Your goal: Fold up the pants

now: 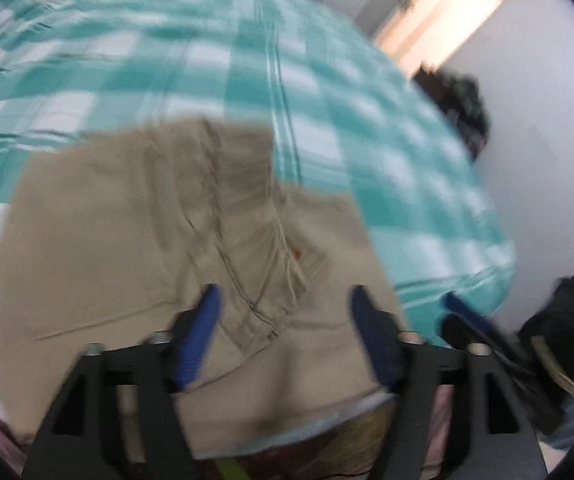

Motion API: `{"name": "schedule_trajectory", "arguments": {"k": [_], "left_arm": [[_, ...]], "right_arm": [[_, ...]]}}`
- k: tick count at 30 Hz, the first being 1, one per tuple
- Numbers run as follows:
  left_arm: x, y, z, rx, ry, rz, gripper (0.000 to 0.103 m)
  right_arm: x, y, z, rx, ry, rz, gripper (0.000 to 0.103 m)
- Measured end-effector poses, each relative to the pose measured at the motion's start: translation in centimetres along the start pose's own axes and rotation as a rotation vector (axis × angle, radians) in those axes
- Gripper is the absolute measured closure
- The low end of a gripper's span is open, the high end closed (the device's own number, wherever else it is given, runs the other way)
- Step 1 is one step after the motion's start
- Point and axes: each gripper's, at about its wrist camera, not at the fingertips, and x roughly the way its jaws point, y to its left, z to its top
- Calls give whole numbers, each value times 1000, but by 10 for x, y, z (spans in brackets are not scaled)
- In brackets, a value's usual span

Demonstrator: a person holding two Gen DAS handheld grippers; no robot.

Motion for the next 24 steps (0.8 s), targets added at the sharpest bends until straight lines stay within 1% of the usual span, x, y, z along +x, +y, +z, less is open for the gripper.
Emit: {"name": "schedule_trajectory", "arguments": {"k": [1,2,3,4,6,7,8,9,10,12,13,14,15,17,19,21,23,24], "left_arm": [[-18,6,3,-8,-50,12,18],[-42,19,3,-15,-106,49,15],[-54,29,2,-19,-136,91,15],[-69,44,-2,-31,-171,162,15],[-87,73,-17,-67,-228,268,16],[-91,88,-25,-84,-246,318,17],[-92,100,-33,-100,-250,364,18],[-90,114,-45,-119,-240,398,23],[-86,122,-52,-135,-233,401,25],[-80,137,-69,-176,-212,380,33],[-76,138,-70,-186,-203,371,35],[-76,139,-69,-195,-200,353,39],[-77,140,-68,-196,-212,333,39],[-79,140,-66,-179,-233,330,39],[-70,137,-64,-151,-209,343,39],[-64,137,-62,-143,-185,338,43],[-61,134,-60,-133,-179,328,43],[-61,130,-60,-123,-183,331,43]], "right_arm": [[0,-2,6,19,4,13,26],[1,0,11,29,10,30,26],[3,1,15,33,16,48,26],[8,5,20,37,38,86,27],[23,18,28,51,114,205,27],[35,27,30,53,176,279,29],[47,37,30,44,231,322,32],[60,48,30,27,279,336,40],[68,53,30,21,299,331,43],[90,59,32,35,337,282,48],[96,58,33,52,347,267,52],[102,57,34,85,358,276,54],[105,56,34,104,364,287,54],[110,56,36,123,382,276,54],[120,53,37,121,424,251,54],[130,51,36,107,470,223,54],[133,55,37,65,482,213,54],[134,60,37,18,492,199,58]]}}
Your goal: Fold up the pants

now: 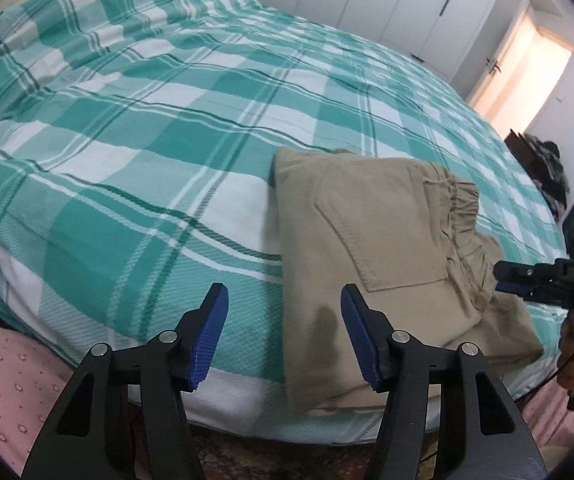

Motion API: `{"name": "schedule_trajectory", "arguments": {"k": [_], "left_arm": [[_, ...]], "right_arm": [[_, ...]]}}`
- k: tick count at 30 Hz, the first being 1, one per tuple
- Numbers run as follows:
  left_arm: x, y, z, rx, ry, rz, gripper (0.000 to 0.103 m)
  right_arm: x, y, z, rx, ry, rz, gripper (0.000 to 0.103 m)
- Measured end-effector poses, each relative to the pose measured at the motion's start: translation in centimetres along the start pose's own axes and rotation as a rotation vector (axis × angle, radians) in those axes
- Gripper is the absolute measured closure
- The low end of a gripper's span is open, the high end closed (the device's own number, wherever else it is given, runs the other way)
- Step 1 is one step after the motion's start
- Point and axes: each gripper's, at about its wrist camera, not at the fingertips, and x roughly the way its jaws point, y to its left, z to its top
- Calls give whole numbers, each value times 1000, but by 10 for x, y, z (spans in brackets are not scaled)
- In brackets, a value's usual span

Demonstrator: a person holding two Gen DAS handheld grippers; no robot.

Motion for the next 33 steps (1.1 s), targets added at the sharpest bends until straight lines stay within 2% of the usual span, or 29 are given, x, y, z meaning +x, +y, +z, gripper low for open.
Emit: {"name": "schedule_trajectory", "arguments": {"k": [1,2,4,7,9,12,14,17,19,23,24,27,31,33], "left_arm": [[-2,-2,0,8,-7,1,43],[-6,-6,-1,23,-24,5,43],[-13,-14,-1,59,-67,7,43],[-17,-30,-3,131,-101,2,43],[-6,-47,-7,194,-62,-10,43],[22,-67,-15,301,26,46,44],[29,-72,-16,326,29,66,44],[27,-66,-14,296,32,43,44],[28,-64,-14,290,35,37,44],[29,-65,-14,290,34,39,44],[29,-65,-14,288,35,37,44],[29,-65,-14,283,36,31,44],[29,-65,-15,283,35,29,44],[29,-64,-15,280,36,26,44]], "right_arm": [[1,3,0,-49,14,-32,87],[2,7,3,-91,32,-54,91],[-9,10,6,-121,25,-17,93],[-35,9,11,-143,-38,41,94],[-38,-3,11,-123,-47,40,94],[-20,-23,9,-63,-20,-2,94],[-11,-33,5,-26,-23,11,94],[-21,-44,2,59,-66,83,86],[-31,-52,-3,98,-84,98,64],[-32,-62,-9,154,-39,157,60],[-29,-61,-10,159,-28,160,55],[-16,-57,-4,137,-11,131,52],[-1,-52,7,125,0,131,39],[4,-49,10,110,16,135,37]]}}
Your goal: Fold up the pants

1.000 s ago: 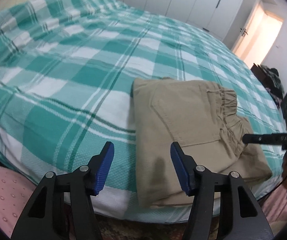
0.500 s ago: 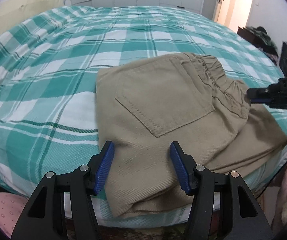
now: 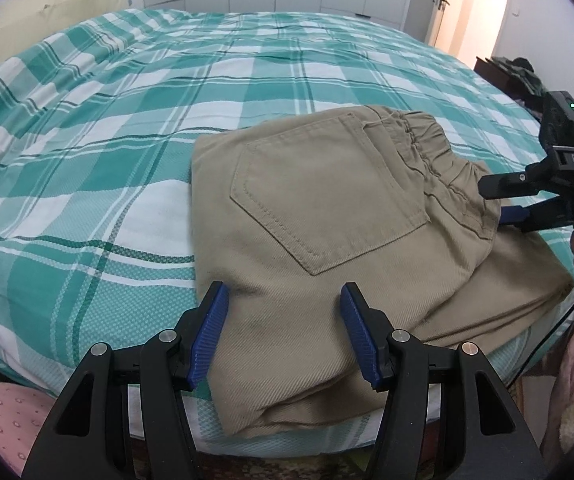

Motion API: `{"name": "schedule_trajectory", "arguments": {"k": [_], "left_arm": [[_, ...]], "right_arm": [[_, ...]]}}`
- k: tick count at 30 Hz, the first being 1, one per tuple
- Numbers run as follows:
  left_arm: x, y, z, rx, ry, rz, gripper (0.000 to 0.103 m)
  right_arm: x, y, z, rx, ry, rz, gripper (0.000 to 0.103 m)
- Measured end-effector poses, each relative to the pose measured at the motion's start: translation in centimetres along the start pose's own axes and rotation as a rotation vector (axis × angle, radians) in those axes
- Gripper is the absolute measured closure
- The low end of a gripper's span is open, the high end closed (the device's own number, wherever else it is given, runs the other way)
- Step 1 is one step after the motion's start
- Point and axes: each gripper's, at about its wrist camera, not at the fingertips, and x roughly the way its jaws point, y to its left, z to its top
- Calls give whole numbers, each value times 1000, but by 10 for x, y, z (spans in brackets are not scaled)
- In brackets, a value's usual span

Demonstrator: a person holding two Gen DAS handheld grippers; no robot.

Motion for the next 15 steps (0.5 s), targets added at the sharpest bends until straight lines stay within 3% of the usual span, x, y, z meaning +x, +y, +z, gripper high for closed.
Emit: {"name": "schedule_trajectory", "arguments": {"k": [4,7,15], "left_arm": [[0,1,-1,-6,2,-5,44],[0,2,-1,-8,2,-8,44],[0,3,-1,-15,3,-12,44]], "right_arm": [[-6,-1,2,7,11,15,37],[-20,-5,1,13,-48,-35,38],[0,-17,15,48,7,52,37]]}}
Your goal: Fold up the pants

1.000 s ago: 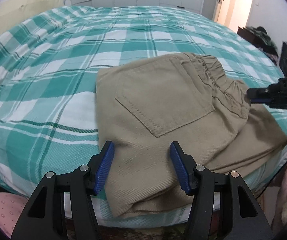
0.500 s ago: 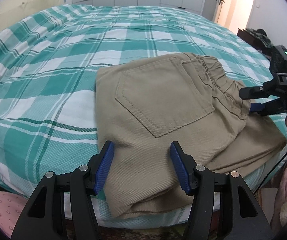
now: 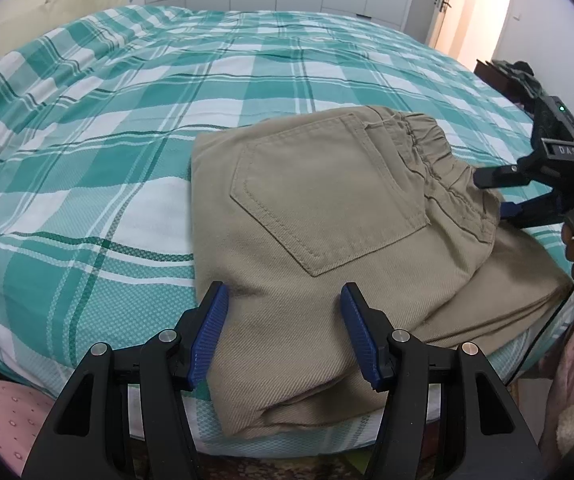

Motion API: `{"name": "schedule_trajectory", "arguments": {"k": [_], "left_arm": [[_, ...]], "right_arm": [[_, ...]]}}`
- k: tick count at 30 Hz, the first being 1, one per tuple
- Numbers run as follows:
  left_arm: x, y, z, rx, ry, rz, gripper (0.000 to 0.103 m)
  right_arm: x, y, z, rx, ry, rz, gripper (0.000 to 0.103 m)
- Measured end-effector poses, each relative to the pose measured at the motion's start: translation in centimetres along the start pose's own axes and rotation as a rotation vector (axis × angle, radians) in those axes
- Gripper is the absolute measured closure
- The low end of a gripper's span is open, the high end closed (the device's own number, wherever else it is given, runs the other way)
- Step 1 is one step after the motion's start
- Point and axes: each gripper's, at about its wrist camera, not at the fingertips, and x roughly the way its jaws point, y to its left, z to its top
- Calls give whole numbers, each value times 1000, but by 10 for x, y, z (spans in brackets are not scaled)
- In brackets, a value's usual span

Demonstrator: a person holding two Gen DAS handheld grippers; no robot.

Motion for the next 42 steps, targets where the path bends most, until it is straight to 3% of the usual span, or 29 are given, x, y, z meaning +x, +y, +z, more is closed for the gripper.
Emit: {"name": "schedule_trajectory", "arguments": {"k": [4,7,8,11,12,13,16,17,18,20,24,28,31,34,37,38,39,42], "left_arm": [[1,2,0,-11,4,-6,44],[2,4,0,-21,8,-11,44],[3,4,1,-21,8,-12,44],[3,3,0,-15,7,-9,43],[3,3,0,-13,7,-8,43],[2,4,1,-12,7,-13,43],[-20,24,6,-80,-5,-38,43],[-32,33,6,-108,-27,-65,37],[-46,41,4,-127,-58,-99,23],[-67,47,-3,-108,-97,-120,15],[-70,34,-15,-42,-53,-171,14],[-51,13,-15,51,-8,-87,14],[-35,14,-15,40,25,2,16],[-30,31,-16,-42,61,-3,26],[-30,51,-17,-185,73,-164,46],[-30,53,-18,-204,78,-206,59],[-30,51,-18,-207,84,-240,72],[-27,34,-20,-149,115,-259,89]], "right_arm": [[-1,4,8,14,37,127,36],[2,9,10,7,133,258,37],[3,13,9,-15,151,246,37],[17,23,7,-65,170,93,38],[26,29,5,-85,171,46,51],[32,33,4,-106,167,2,73],[35,53,0,-133,114,-73,76],[28,58,-1,-118,87,-48,77],[20,61,0,-93,62,-2,77],[1,75,4,-33,2,123,77],[-23,117,9,7,-71,277,77],[-24,151,10,13,-75,353,77],[-31,163,4,8,-72,393,77],[-54,157,0,19,-91,422,77],[-81,139,-7,20,-120,393,77],[-88,129,-11,14,-127,370,77],[-96,119,-17,0,-132,326,77],[-105,90,-39,-24,-133,213,78]]}}
